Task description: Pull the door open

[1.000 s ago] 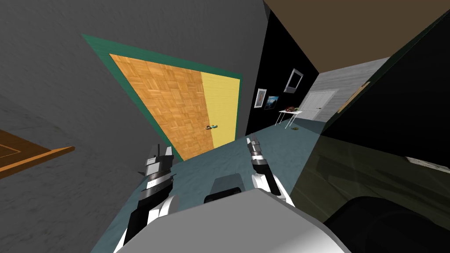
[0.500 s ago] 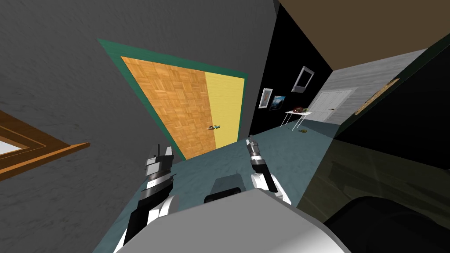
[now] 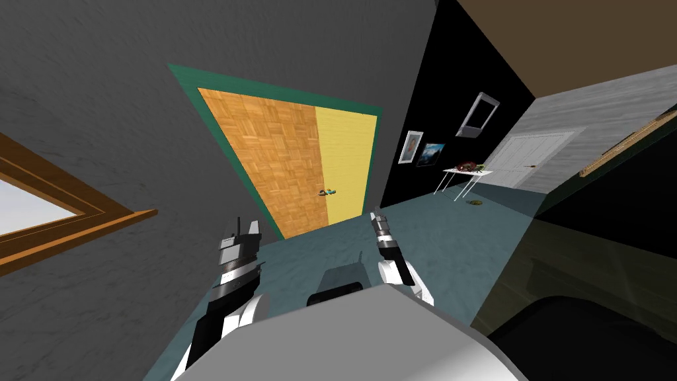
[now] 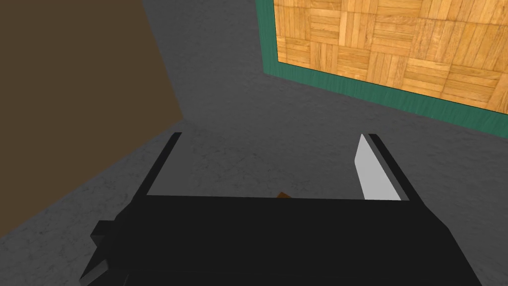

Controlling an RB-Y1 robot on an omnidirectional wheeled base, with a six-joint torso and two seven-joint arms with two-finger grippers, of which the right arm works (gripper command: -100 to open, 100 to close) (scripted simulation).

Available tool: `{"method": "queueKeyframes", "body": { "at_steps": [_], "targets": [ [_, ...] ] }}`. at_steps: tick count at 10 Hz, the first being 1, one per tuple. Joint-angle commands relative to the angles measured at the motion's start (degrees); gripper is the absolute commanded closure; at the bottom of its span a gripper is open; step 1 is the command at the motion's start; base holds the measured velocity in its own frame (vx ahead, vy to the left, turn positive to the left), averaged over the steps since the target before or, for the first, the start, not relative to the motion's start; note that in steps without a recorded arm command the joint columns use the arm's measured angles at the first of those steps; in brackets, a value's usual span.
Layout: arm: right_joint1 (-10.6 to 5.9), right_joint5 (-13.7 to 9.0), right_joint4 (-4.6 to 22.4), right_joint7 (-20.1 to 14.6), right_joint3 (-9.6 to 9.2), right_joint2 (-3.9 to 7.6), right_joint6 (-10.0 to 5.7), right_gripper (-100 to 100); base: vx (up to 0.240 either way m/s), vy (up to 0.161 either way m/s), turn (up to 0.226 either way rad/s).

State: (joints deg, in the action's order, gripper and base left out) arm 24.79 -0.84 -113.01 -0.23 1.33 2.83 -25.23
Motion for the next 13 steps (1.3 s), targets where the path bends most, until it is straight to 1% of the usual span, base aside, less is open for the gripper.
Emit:
{"method": "queueKeyframes", "body": {
  "at_steps": [1,9,11,12,13],
  "targets": [
    [-0.9,-0.51,2.8,0.05,0.51,0.45,-0.95,-100,0.094,0.009,0.161],
    [-5.86,-3.41,16.16,0.03,3.5,2.93,-4.76,-100,0.097,-0.003,0.15],
    [-7.22,-4.21,20.06,0.03,4.31,3.54,-5.8,-100,0.099,-0.005,0.187],
    [-7.22,-4.21,20.24,0.03,4.31,3.54,-5.8,-100,0.077,-0.007,0.044],
    [-7.9,-4.6,22.12,0.02,4.72,3.84,-6.32,-100,0.066,-0.007,0.106]
  ]
}}
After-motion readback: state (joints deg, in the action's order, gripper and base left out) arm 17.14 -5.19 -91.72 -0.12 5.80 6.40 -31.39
